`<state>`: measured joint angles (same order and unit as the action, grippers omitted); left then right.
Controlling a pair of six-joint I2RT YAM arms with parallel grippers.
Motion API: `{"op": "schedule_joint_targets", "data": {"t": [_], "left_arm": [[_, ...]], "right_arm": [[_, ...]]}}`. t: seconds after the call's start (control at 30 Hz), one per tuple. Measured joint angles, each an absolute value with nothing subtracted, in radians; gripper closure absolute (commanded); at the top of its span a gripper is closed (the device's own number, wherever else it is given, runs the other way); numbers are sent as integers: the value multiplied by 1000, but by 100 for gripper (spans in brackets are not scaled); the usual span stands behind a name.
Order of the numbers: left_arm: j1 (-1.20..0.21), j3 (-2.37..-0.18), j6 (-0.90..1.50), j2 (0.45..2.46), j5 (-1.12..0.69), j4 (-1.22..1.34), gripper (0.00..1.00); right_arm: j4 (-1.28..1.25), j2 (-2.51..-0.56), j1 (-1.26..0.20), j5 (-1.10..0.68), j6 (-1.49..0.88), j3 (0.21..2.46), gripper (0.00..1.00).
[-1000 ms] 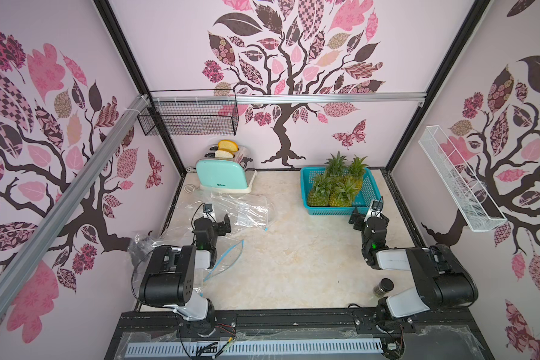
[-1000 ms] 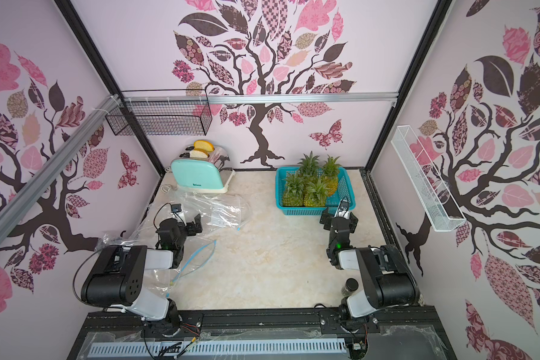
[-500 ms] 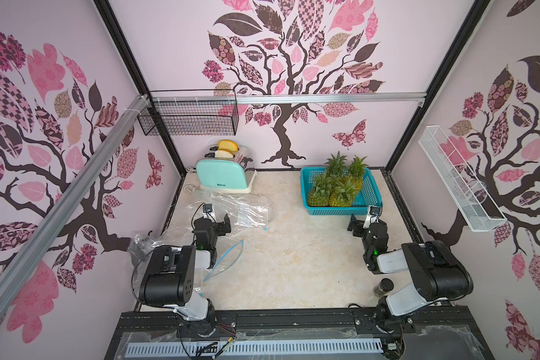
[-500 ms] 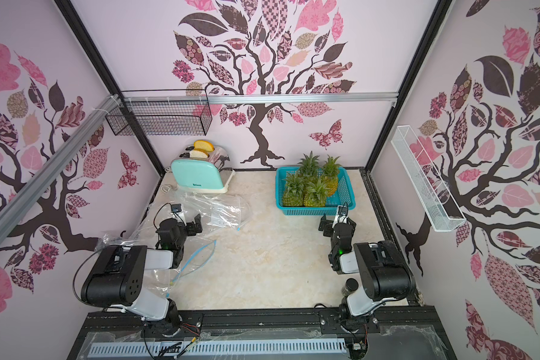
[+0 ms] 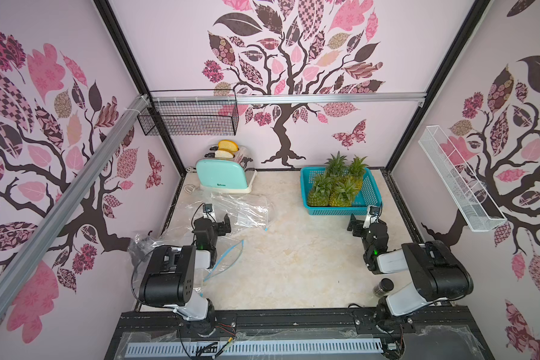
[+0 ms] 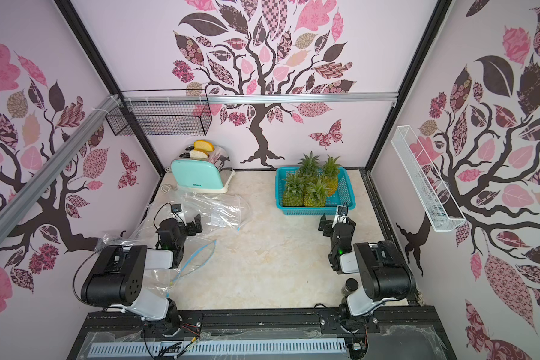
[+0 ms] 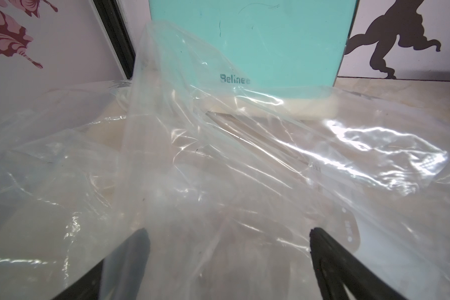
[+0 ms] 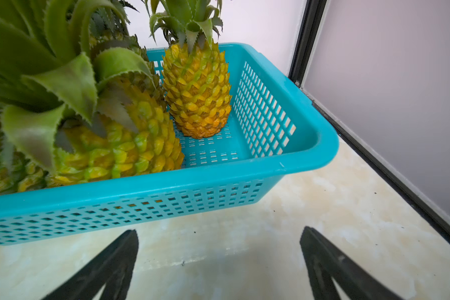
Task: Open the zip-top bag and take out the pineapple
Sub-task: Reset both arms
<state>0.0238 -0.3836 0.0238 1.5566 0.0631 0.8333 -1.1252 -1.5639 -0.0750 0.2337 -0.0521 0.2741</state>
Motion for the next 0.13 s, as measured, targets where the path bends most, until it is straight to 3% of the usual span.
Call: {"op": "schedule_joint_targets", "data": {"t": [0.13], "left_arm": [[24,-385,24,1557,61,832,2]], "right_arm": [[-1125,-1564,-75,234,-52,274,1]]}}
